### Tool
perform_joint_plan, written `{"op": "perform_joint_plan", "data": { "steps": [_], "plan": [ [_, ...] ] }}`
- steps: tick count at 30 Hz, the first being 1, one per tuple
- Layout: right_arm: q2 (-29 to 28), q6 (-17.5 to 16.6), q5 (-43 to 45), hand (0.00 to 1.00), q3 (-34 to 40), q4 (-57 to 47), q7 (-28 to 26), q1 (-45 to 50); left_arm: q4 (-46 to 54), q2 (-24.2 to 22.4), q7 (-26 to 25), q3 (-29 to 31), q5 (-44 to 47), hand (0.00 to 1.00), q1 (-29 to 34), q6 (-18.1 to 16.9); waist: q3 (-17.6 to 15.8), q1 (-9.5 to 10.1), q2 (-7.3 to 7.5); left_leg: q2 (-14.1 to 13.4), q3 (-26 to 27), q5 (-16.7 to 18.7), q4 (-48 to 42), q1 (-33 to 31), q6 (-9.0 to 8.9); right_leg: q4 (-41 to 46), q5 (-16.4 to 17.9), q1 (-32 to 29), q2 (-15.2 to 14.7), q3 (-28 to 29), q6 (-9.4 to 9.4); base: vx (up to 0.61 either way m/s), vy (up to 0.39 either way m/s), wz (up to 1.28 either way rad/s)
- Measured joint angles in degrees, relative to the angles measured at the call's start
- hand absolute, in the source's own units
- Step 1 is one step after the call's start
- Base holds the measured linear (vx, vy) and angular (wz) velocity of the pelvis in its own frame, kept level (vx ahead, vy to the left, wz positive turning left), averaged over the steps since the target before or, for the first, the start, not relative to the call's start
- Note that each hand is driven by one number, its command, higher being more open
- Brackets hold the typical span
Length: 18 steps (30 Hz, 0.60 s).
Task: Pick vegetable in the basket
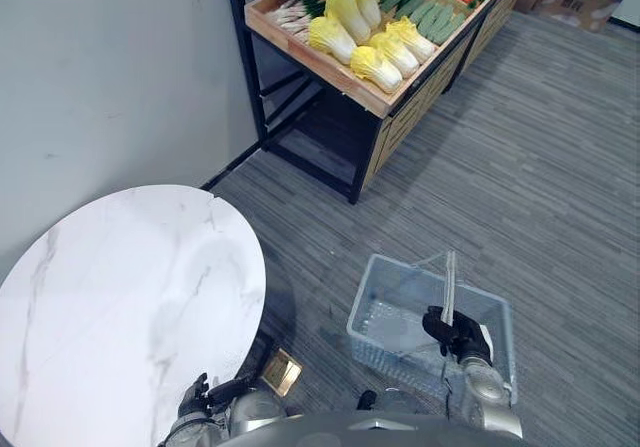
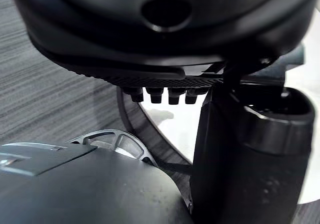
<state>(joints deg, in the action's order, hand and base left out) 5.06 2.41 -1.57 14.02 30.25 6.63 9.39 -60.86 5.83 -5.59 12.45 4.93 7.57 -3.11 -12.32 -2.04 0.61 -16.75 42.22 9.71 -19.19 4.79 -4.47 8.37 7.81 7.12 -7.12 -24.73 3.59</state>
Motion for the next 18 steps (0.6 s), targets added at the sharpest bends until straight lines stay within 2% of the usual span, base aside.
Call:
{"op": "perform_joint_plan", "data": {
  "steps": [4, 7, 10, 12, 14, 15, 16, 17, 18],
  "plan": [
    [0.69, -0.06, -0.21, 0.0, 1.46, 0.14, 0.08, 2.41, 0.1, -0.44, 0.04, -0.88, 0.01, 1.0, 0.11, 0.75, -0.27, -0.41, -1.3, 0.15, 0.22, -1.66, 2.42, 1.54, -0.69, -4.45, -2.19, 2.46, 1.63, -0.07, -0.83, -0.02, -0.063, -0.02],
    [0.24, -0.06, -0.26, 0.0, 1.74, 0.32, 0.11, 3.66, 0.1, -0.53, 0.13, -1.05, 0.0, 1.0, 0.73, 0.77, -0.49, -1.57, -1.73, 0.1, 0.22, -1.71, 2.34, 2.75, -0.78, -5.66, -2.77, 4.03, 1.94, 0.21, -0.84, -0.01, 0.002, -0.05],
    [-0.46, -0.06, -0.39, 0.0, 2.65, 0.33, 0.48, 3.93, 0.22, -0.83, 0.38, -1.65, 0.0, 1.0, 0.73, 0.76, -0.69, -1.64, -2.43, 0.1, 0.04, -1.71, 1.56, 3.07, -0.78, -5.72, -3.34, 3.95, 1.9, 1.66, -0.96, -0.04, 0.046, -0.22],
    [-0.63, -0.06, -0.38, 0.0, 2.66, 0.33, 0.65, 4.35, 0.24, -0.77, 0.52, -2.21, -0.01, 1.0, 0.75, 0.72, -0.79, -1.4, -2.66, 0.27, -2.75, -1.71, -0.22, 3.29, -0.78, -5.73, -3.59, 3.93, 2.05, 3.59, -1.15, -0.06, 0.04, -0.36],
    [-0.59, -0.1, -0.36, 0.0, 2.66, 0.32, 1.18, 4.38, 0.36, -0.72, 0.62, -2.15, 0.17, 1.0, 0.91, 0.46, -1.11, -1.21, -2.43, 0.13, -8.23, -1.72, -3.4, 2.98, -0.76, -5.51, -3.64, 4.0, 2.32, 6.43, -1.2, -0.06, 0.014, -0.61],
    [-0.44, -0.43, -0.35, 0.0, 2.65, 0.32, 1.51, 4.02, 0.37, -0.8, 0.67, -2.14, 0.54, 1.0, 0.95, 0.12, -1.24, -1.18, -2.63, 0.01, -13.67, -1.91, -7.59, 1.61, -0.45, -5.19, -3.53, 3.65, 2.24, 9.35, -1.38, -0.07, 0.045, -1.09],
    [0.07, -0.86, -0.32, 0.0, 2.62, 0.42, 1.59, 3.12, 0.39, -1.18, 0.75, -2.19, 1.34, 1.0, 1.12, -0.69, -1.21, -0.86, -3.01, 1.3, -20.74, -0.61, -10.25, -0.04, 0.33, -3.89, -3.08, 2.53, 2.15, 13.36, -1.99, -0.07, 0.085, -1.31],
    [0.41, -1.07, -0.31, 0.0, 2.51, 0.66, 1.61, 2.54, 0.36, -1.45, 0.76, -2.16, 1.34, 1.0, 1.12, -0.88, -1.26, -0.5, -3.24, 2.92, -24.66, 1.24, -9.55, 0.05, 0.23, -2.78, -2.97, 1.37, 2.14, 15.89, -2.13, -0.07, 0.163, -1.84],
    [0.99, -1.29, -0.36, 0.0, 2.03, 1.18, 1.71, 1.01, 0.33, -1.51, 0.77, -2.2, 1.38, 1.0, 0.99, -0.97, -1.32, 0.24, -3.41, 6.66, -31.0, 3.09, -6.36, 0.21, 0.41, -0.39, -2.89, -1.93, 2.37, 21.14, -2.2, -0.12, 0.237, -2.16]
  ]
}}
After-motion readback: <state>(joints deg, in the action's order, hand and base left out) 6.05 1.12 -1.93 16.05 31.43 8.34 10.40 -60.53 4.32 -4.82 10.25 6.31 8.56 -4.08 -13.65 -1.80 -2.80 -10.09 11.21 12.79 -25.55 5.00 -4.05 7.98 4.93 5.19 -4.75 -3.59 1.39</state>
